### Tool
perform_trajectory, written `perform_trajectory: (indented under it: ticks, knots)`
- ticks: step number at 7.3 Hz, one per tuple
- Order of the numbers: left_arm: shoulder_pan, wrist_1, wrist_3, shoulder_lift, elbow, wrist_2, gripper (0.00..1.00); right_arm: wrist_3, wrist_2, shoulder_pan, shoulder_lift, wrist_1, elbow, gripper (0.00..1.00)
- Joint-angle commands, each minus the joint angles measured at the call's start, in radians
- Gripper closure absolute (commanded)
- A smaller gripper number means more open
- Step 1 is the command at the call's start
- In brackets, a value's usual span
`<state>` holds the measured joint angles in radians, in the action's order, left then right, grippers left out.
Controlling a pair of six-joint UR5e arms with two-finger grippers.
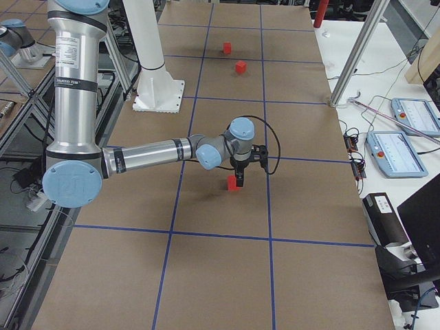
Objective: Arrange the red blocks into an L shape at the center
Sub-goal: 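Move the right gripper down over the red cube on its side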
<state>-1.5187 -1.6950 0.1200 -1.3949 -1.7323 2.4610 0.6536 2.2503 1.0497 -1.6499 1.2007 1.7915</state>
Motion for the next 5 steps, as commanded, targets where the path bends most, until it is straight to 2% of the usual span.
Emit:
perform_trajectory:
  ticks: [1, 2, 3, 5]
  knots:
    - [-0.001, 0.0, 0.001, -0.001, -0.003, -0.001, 0.0, 0.017, -0.018, -0.046, -0.01, -0.017, -0.004, 0.02]
    - [-0.002, -0.002, 0.001, -0.001, -0.003, -0.001, 0.0, -0.026, -0.05, -0.069, -0.01, -0.015, -0.01, 0.07]
    - [-0.002, -0.002, 0.001, -0.001, -0.003, -0.001, 0.0, -0.134, -0.06, -0.069, -0.001, -0.016, -0.055, 0.09]
    - [-0.005, -0.012, 0.004, 0.007, -0.019, -0.001, 0.0, -0.16, -0.049, -0.071, 0.031, -0.015, -0.081, 0.08]
